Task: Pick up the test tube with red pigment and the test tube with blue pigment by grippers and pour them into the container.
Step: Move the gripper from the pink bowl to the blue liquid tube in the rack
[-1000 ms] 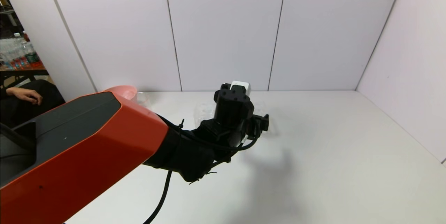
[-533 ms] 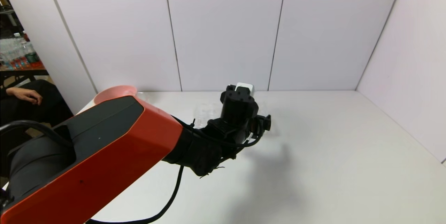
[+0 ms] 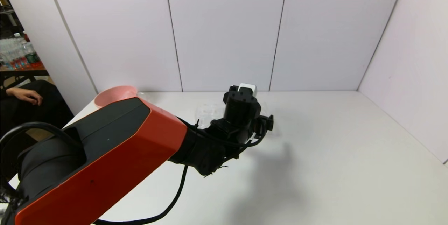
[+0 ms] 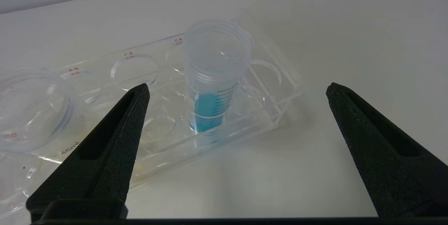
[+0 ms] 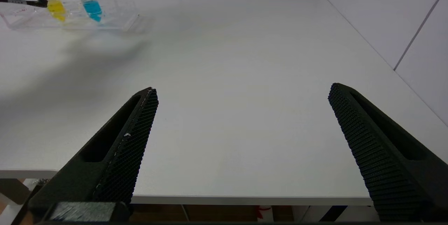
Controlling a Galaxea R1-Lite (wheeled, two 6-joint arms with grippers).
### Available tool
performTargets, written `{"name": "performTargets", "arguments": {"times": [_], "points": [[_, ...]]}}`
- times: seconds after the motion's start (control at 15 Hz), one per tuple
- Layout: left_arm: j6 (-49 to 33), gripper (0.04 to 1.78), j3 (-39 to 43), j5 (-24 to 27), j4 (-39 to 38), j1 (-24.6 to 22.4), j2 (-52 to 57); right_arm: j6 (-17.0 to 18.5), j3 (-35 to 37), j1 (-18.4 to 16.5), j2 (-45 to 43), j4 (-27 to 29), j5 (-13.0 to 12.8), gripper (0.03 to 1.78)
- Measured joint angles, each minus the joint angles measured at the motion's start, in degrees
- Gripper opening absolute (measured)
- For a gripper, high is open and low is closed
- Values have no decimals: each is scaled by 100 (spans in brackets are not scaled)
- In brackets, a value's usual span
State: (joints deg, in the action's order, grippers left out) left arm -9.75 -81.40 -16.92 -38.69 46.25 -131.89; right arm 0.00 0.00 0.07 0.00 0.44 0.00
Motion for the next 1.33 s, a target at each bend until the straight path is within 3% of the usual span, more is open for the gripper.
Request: {"name": "performTargets", "arguments": {"times": [0.93,1.13,1.33], "points": [[48,174,-305,-9,112,-11,-218,0,0,0,0,0,0,177],[55,151,-319,-9,121,-11,-236,0,0,0,0,0,0,178],[52,106,-330,-27,124,-11,-245,0,0,0,0,0,0,177]]}}
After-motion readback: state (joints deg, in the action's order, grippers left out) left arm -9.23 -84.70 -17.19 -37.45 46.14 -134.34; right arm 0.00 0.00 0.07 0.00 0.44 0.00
